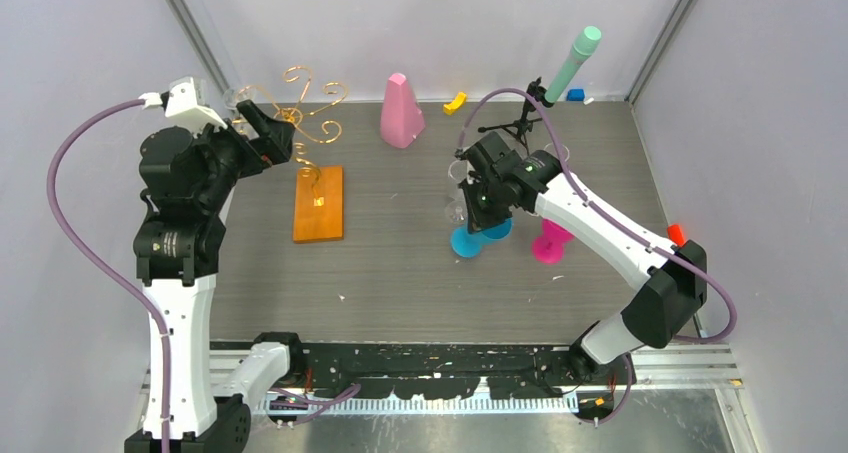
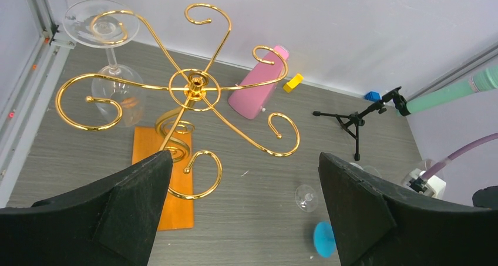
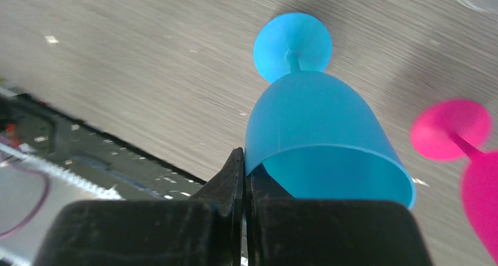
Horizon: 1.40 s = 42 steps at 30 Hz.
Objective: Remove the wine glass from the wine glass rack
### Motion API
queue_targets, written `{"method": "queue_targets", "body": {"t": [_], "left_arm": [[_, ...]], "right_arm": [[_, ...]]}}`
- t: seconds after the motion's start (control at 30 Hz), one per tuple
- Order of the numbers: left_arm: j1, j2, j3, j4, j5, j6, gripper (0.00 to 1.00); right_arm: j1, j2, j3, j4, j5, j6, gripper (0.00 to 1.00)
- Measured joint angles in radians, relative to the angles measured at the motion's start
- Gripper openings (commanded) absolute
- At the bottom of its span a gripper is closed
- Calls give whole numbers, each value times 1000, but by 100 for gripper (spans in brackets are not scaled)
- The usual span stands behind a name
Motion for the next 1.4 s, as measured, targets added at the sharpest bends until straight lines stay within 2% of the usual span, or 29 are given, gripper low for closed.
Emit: {"method": "queue_targets", "body": {"t": [0.2, 0.43, 0.67, 1.2, 1.33, 1.4], "left_arm": [[0, 4, -4, 0, 1, -4, 98], [0, 64, -4, 7, 32, -30, 98], [0, 144, -4, -7, 26, -34, 99], [48, 151, 4, -7, -79, -40, 100], [60, 161, 4, -6, -104, -40, 100], [66, 166, 4, -6, -115, -40, 100]], "right_arm": [[-17, 4, 0, -101, 194, 5, 0], [-63, 58, -1, -129, 288, 8, 0], [-75, 76, -6, -134, 301, 8, 1], [-87, 43, -6, -182, 241, 6, 2], [-87, 35, -6, -185, 217, 4, 9], [-87, 35, -6, -185, 208, 4, 16]]}}
